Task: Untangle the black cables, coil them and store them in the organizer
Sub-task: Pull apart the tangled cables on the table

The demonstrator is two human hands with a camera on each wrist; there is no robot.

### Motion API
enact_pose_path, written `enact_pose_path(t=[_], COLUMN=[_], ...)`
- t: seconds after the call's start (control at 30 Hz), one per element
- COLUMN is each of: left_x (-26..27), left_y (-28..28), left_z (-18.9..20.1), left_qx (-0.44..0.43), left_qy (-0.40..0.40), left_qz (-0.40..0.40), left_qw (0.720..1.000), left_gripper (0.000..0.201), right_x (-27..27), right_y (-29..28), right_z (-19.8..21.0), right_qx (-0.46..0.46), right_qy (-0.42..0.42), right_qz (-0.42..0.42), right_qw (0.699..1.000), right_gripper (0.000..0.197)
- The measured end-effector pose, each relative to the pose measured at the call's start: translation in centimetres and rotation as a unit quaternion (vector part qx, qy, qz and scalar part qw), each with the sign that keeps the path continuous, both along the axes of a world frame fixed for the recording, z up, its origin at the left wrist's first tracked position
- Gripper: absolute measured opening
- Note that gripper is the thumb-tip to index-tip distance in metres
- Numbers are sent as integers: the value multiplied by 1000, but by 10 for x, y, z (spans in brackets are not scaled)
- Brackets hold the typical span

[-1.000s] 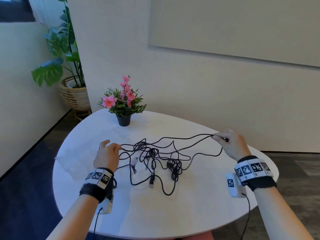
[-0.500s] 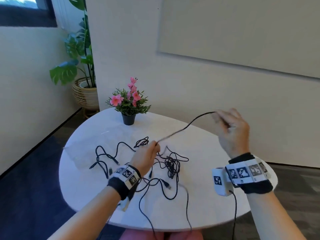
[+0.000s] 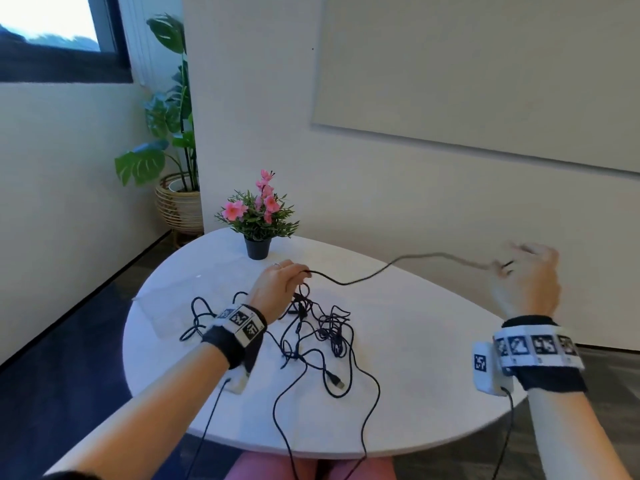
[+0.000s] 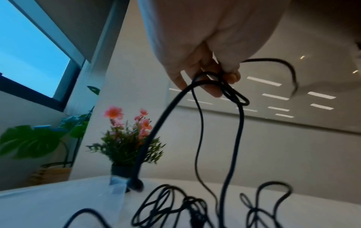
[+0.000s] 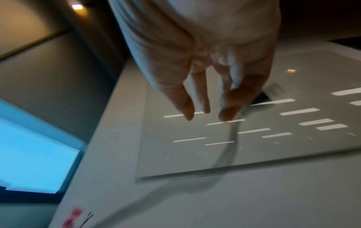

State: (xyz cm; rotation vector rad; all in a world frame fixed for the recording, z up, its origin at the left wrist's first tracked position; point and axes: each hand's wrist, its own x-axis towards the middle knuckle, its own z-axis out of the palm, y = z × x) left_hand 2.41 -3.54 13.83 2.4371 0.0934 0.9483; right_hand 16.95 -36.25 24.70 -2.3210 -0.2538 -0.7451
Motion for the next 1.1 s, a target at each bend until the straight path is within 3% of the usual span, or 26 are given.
enact_pose_path(t=[0.1, 0.17, 0.27, 0.33, 0.47, 0.53, 0.6, 0.67, 0.77, 0.97, 1.03, 1.1], left_x=[0, 2, 4, 3, -4, -9, -15, -18, -15, -4, -1, 0], left_y=[-28, -39, -47, -47, -31, -15, 5, 20, 26, 12, -3, -15], left_z=[10, 13, 11, 9, 4, -3, -9, -13, -7, -10, -9, -6], left_qx=[-6, 18, 36, 37, 76, 116, 158, 192, 203, 67, -74, -201], left_qy=[-49, -71, -97, -112, -98, -77, -58, -40, -18, 14, 78, 200], left_qz=[-40, -47, -4, 26, 28, 20, 34, 55, 82, 121, 117, 135], left_qw=[998, 996, 995, 993, 992, 990, 985, 979, 976, 990, 987, 949], left_gripper=[20, 25, 25, 25, 33, 46, 53, 44, 30, 25, 34, 47], right_x=[-26, -54, -86, -92, -78, -60, -40, -31, -35, -31, -32, -34], right_y=[35, 65, 105, 119, 117, 105, 89, 74, 65, 69, 77, 85], right_z=[-6, -10, -27, -40, -39, -33, -27, -24, -27, -33, -33, -33], right_qx=[-58, -14, -9, -3, 43, 108, 193, 219, 168, 163, 149, 131], right_qy=[-2, 111, 330, 346, 260, 217, 175, 123, 62, 54, 65, 70], right_qz=[173, 320, 415, 439, 392, 326, 266, 239, 216, 195, 228, 246], right_qw=[983, 941, 848, 830, 881, 914, 928, 938, 960, 966, 960, 958], right_gripper=[40, 44, 45, 32, 30, 29, 29, 29, 26, 22, 21, 23])
